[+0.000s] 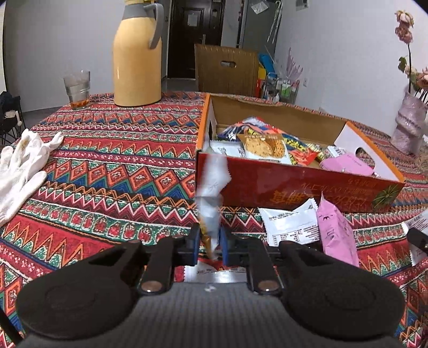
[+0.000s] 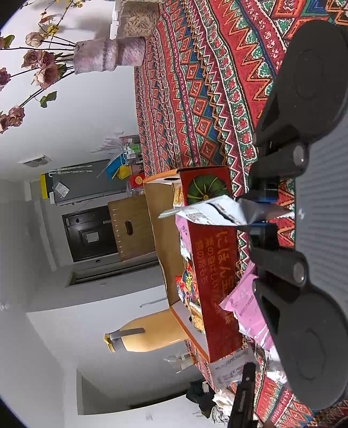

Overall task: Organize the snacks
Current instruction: 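Grasp a white packet upright with the left tool while the right holds its packet, then carry both held white packets over the box with both tools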

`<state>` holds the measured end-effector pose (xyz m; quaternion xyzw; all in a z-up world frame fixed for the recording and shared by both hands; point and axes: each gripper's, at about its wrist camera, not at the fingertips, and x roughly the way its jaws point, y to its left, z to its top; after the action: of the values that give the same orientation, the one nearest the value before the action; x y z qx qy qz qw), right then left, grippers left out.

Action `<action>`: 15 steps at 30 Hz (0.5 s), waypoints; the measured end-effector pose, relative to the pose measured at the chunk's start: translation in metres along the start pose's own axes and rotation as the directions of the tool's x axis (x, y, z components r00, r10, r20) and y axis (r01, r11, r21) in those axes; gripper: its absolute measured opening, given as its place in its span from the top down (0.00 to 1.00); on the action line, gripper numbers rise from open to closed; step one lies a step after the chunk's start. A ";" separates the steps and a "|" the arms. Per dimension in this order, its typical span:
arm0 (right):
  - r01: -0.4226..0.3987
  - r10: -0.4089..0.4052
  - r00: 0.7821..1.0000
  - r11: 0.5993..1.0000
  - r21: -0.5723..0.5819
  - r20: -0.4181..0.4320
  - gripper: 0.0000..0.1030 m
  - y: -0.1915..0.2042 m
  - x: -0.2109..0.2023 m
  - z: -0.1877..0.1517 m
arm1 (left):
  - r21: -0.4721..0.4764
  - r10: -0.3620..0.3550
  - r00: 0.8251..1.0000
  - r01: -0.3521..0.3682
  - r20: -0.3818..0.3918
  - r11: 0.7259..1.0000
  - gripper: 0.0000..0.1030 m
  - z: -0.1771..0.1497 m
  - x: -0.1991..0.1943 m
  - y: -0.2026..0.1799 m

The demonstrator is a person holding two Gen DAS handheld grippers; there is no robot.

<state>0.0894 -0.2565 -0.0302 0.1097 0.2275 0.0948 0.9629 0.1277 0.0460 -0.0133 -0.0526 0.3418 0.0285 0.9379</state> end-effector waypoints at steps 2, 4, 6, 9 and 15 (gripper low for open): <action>0.003 -0.003 1.000 1.000 0.001 0.001 0.88 0.000 0.000 0.000 | -0.005 -0.006 1.000 0.006 0.016 1.000 0.85 0.000 -0.005 0.002; 0.006 -0.006 1.000 1.000 0.002 0.004 0.88 0.000 -0.001 0.000 | -0.010 -0.010 1.000 0.010 0.026 1.000 0.85 0.001 -0.009 0.005; 0.007 -0.007 1.000 1.000 0.003 0.006 0.88 -0.001 -0.001 0.000 | -0.015 -0.014 0.999 0.014 0.034 1.000 0.85 0.001 -0.012 0.006; 0.007 -0.007 1.000 1.000 0.003 0.005 0.88 -0.001 -0.001 0.000 | -0.022 -0.016 0.999 0.017 0.040 1.000 0.85 0.000 -0.014 0.008; 0.007 -0.007 1.000 1.000 0.003 0.006 0.88 0.000 -0.001 0.000 | -0.032 -0.024 0.998 0.026 0.057 0.999 0.86 0.000 -0.021 0.010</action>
<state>0.0887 -0.2571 -0.0302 0.1106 0.2251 0.0907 0.9638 0.1110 0.0555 -0.0005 -0.0711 0.3137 0.0238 0.9465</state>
